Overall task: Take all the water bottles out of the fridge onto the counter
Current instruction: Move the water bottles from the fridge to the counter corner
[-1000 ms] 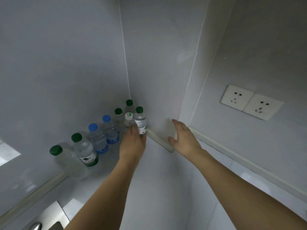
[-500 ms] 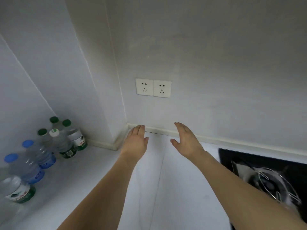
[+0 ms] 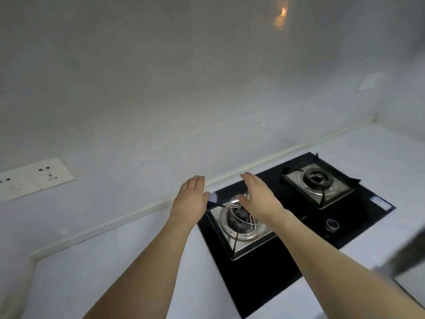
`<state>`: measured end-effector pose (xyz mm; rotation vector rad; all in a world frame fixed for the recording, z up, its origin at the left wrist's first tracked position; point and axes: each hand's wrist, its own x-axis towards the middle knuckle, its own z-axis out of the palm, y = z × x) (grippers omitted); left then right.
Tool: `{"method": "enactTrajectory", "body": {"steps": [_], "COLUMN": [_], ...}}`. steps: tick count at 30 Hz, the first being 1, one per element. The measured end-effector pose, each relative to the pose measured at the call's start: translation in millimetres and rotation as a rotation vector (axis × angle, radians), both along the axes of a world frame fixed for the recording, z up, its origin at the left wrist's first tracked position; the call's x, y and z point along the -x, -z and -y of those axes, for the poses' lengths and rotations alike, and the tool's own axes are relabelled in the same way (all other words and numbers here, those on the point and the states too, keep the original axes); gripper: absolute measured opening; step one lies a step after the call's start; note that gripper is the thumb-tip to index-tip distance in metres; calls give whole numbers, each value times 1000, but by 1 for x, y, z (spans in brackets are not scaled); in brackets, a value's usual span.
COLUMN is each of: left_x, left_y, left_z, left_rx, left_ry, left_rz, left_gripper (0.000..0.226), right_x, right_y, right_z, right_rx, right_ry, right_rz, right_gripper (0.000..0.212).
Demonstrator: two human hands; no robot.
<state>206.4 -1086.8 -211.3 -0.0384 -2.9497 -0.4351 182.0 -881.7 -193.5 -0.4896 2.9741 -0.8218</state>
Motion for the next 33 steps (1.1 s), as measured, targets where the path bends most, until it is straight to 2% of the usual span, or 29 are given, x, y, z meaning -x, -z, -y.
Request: {"method": "enactTrajectory", "body": {"steps": [9,17,23,33], "left_x": [50,34,20,35], "left_y": [-7,-20,-41,-84], "left_z": [-200,-403,-529,-685], "left_rx": [41,30,25,-17], "left_ry": [403,665,794,924], "left_rz": [-11,-54,-154,-217], "left_gripper": [53,51,49,48], "right_x": [-25,-82,-119,-141], "right_y": [-15,-22,-37,-71], "right_z": [-196,-382,-496,-644], "right_rx": [-40,-53,-68,-50], "right_ry": [371,603,703,851], "right_rz": [-12,-8,-52,-117], "right_gripper": [63,62,64,63]}}
